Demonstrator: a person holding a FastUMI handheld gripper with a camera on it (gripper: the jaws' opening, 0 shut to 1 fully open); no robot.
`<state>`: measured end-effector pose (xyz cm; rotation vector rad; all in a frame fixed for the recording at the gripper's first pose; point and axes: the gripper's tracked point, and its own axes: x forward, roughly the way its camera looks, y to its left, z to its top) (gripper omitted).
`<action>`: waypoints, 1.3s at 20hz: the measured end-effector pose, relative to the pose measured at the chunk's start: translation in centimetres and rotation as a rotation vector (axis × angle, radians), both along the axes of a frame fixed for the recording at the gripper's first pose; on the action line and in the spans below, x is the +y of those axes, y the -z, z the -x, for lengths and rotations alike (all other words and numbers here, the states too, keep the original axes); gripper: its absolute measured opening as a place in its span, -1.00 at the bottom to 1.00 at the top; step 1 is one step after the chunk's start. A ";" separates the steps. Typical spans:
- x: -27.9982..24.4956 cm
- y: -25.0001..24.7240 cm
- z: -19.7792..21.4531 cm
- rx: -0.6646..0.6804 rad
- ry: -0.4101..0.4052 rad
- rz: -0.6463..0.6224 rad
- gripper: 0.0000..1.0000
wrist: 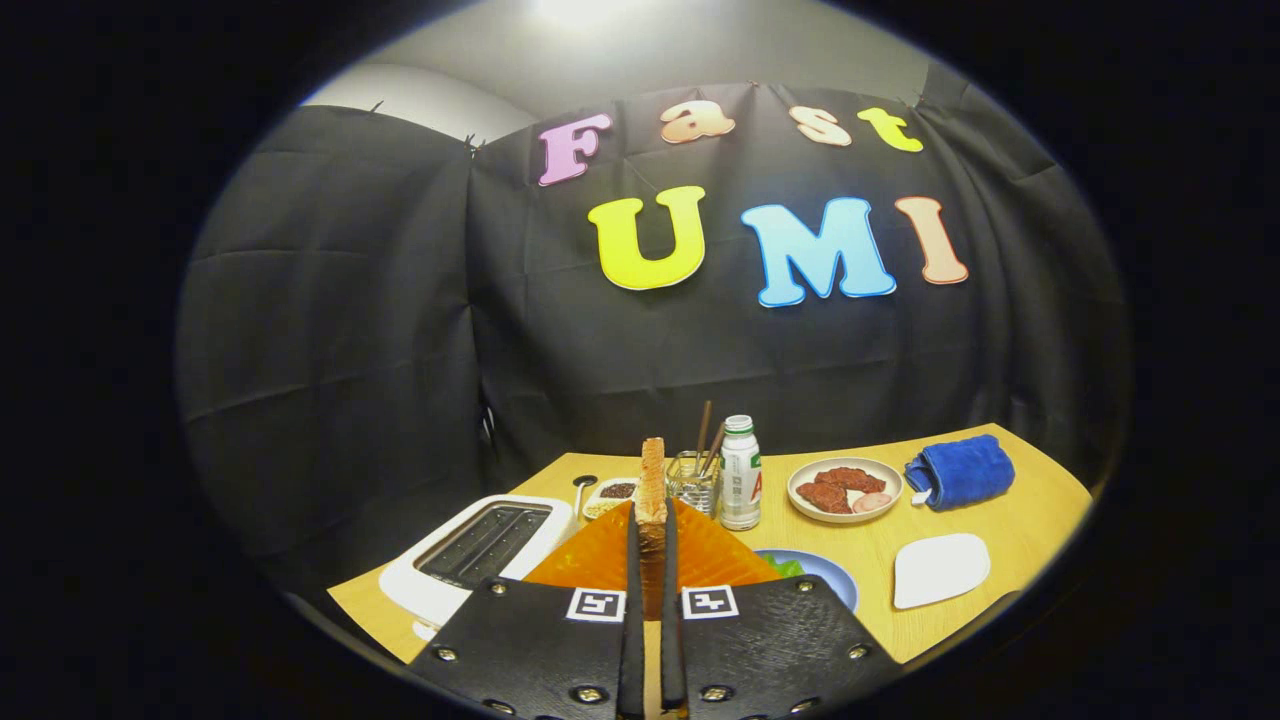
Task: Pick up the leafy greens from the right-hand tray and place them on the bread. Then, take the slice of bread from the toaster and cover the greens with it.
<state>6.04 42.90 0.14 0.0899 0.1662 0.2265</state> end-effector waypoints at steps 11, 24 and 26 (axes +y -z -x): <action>-1.3 3.2 -0.1 0.058 -0.002 0.001 -0.87; -2.6 4.1 -0.2 0.030 0.025 0.017 -0.87; -2.7 4.8 -0.8 0.033 0.028 0.023 -0.87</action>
